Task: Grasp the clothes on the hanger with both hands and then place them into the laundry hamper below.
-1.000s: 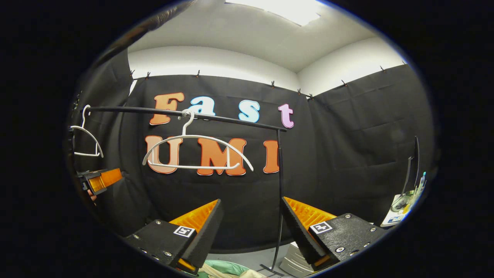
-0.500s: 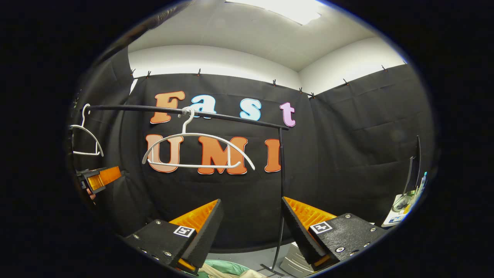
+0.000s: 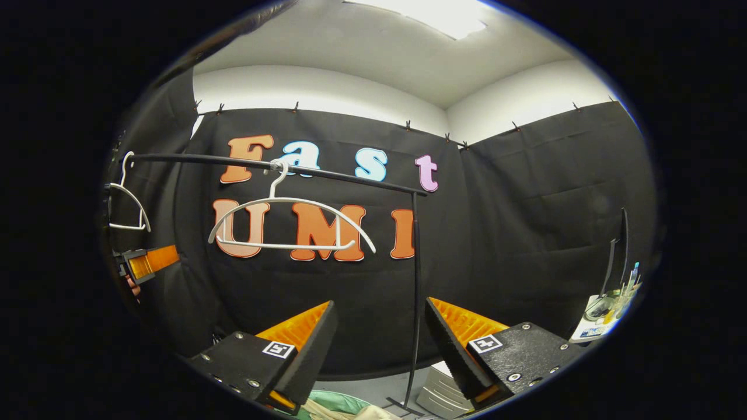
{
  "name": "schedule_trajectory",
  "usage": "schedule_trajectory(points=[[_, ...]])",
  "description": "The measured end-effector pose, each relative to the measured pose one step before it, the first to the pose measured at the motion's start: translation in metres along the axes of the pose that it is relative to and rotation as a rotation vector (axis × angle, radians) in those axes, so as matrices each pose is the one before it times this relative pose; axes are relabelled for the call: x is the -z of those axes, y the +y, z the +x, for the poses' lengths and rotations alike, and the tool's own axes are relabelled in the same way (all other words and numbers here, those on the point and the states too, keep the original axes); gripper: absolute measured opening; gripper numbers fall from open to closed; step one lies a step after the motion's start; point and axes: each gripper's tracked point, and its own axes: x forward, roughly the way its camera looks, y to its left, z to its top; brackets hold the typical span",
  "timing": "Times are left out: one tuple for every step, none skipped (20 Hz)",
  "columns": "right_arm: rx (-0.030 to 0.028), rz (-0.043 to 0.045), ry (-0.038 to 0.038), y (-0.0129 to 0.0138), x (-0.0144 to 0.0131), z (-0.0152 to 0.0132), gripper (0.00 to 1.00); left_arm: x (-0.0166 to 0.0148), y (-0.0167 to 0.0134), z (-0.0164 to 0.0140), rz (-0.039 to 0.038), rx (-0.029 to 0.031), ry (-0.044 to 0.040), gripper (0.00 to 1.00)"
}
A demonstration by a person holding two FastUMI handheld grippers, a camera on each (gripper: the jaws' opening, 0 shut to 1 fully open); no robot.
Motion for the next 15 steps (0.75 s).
schedule_trajectory(points=[[0.00186,0.00086,-0.00392,0.00017,-0.00097,0.00037,0.93,-0.00013,0.00044,0.00058,0.00077,0.00051,0.00043,0.97],[0.00037,-0.00058,-0.00095,0.00047,-0.00014,-0.00029,0.93,0.00039,0.00006,-0.00028,-0.00023,0.00178,0.00117,1.00],[-0.00100,-0.00139,-0.00255,0.00072,-0.00047,0.00059,0.93,0.00069,0.00026,-0.00012,0.00013,0.00009,0.00180,0.97],[-0.00103,-0.00141,-0.00124,0.00066,-0.00041,0.00050,0.93,0.00012,0.00067,-0.00069,0.00188,-0.00288,-0.00001,0.97],[0.00104,-0.00139,-0.00212,-0.00002,0.00052,0.00167,0.93,-0.00102,0.00164,-0.00069,0.00346,-0.00349,-0.00260,0.97],[0.00202,0.00100,-0.00514,-0.00011,-0.00025,0.00081,0.93,-0.00006,0.00078,-0.00098,0.00473,-0.00294,-0.00117,0.97],[-0.00060,0.00510,0.00042,0.00106,-0.00028,0.00249,0.93,0.00165,-0.00002,0.00022,0.00128,-0.00170,0.00227,0.97],[-0.00246,0.01031,0.00305,0.00233,0.00105,0.00206,0.93,0.00110,-0.00047,-0.00045,-0.00248,0.00082,0.00433,1.00],[-0.00679,0.01150,0.00151,0.00263,0.00096,0.00079,0.93,0.00062,0.00000,-0.00076,-0.00247,0.00160,0.00269,1.00],[-0.00751,0.00684,0.00333,0.00275,0.00125,0.00146,0.93,-0.00062,0.00112,-0.00048,0.00082,-0.00172,-0.00036,1.00],[-0.00458,-0.00131,0.00420,0.00094,0.00174,0.00141,0.93,-0.00016,0.00181,-0.00111,0.00297,-0.00402,-0.00276,1.00],[-0.00096,-0.00883,0.00216,0.00030,0.00196,0.00078,0.93,-0.00117,0.00120,-0.00010,0.00233,-0.00321,-0.00203,0.97],[-0.00115,-0.00923,0.00115,0.00005,0.00041,0.00068,0.93,-0.00001,0.00174,-0.00003,0.00257,-0.00475,-0.00104,0.97],[-0.00279,-0.00506,0.00114,0.00086,0.00090,-0.00030,0.93,0.00049,0.00115,0.00000,0.00187,-0.00332,-0.00128,0.97],[-0.00139,-0.00195,0.00064,0.00075,-0.00046,0.00086,0.93,-0.00011,0.00111,0.00082,0.00065,-0.00234,0.00058,0.97]])
